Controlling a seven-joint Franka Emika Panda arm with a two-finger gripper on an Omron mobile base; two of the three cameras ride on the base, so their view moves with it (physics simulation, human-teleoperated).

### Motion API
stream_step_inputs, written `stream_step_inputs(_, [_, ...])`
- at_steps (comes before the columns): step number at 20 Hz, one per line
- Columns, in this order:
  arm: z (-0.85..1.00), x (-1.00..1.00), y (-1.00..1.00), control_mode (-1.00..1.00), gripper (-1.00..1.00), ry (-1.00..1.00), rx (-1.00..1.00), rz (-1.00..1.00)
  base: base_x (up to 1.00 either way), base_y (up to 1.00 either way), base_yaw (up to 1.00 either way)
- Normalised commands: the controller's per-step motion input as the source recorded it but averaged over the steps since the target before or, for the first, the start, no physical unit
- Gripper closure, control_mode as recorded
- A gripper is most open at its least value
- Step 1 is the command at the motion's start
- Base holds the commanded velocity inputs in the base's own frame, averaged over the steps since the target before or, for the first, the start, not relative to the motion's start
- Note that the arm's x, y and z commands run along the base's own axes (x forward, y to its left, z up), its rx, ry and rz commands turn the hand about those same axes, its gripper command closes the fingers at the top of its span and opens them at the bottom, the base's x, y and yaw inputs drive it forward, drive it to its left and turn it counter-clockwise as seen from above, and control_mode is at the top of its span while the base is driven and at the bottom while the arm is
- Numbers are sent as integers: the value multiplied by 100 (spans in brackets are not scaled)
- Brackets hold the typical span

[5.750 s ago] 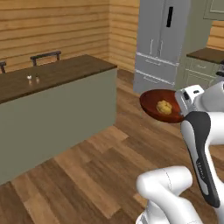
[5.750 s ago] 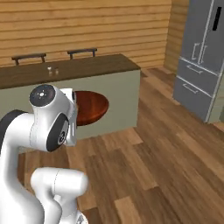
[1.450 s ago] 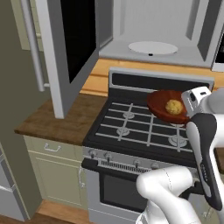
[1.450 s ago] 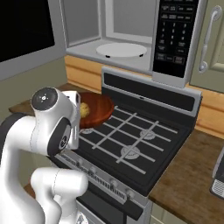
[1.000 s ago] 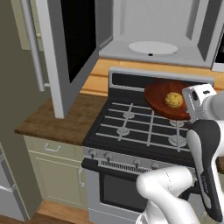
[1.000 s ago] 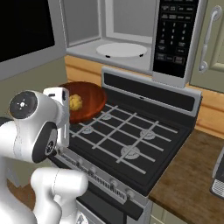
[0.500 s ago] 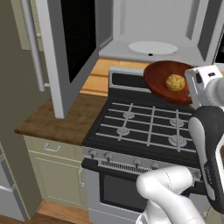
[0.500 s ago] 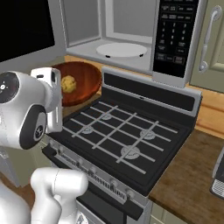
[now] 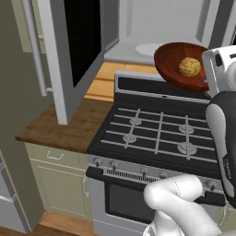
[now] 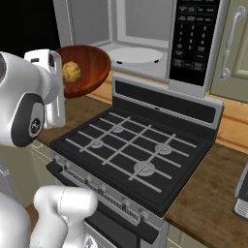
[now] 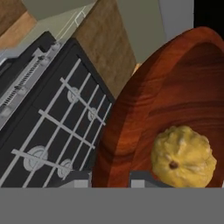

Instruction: Pick the squash from the sink and place it in the bowl. Then pick the bowl and place it in the microwave. Then close the microwave door and press the start button.

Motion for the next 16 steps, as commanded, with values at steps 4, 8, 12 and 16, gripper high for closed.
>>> stream_step_inputs(4, [21, 0, 0, -100, 100, -8, 0, 0, 0, 0, 0])
stream_step_inputs(8, [6, 1, 0, -100, 100, -28, 0, 0, 0, 0, 0])
stream_step_inputs(12, [0, 4, 0, -100, 100, -32, 0, 0, 0, 0, 0])
stream_step_inputs(16, [13, 28, 0, -100, 100, 4, 0, 0, 0, 0, 0])
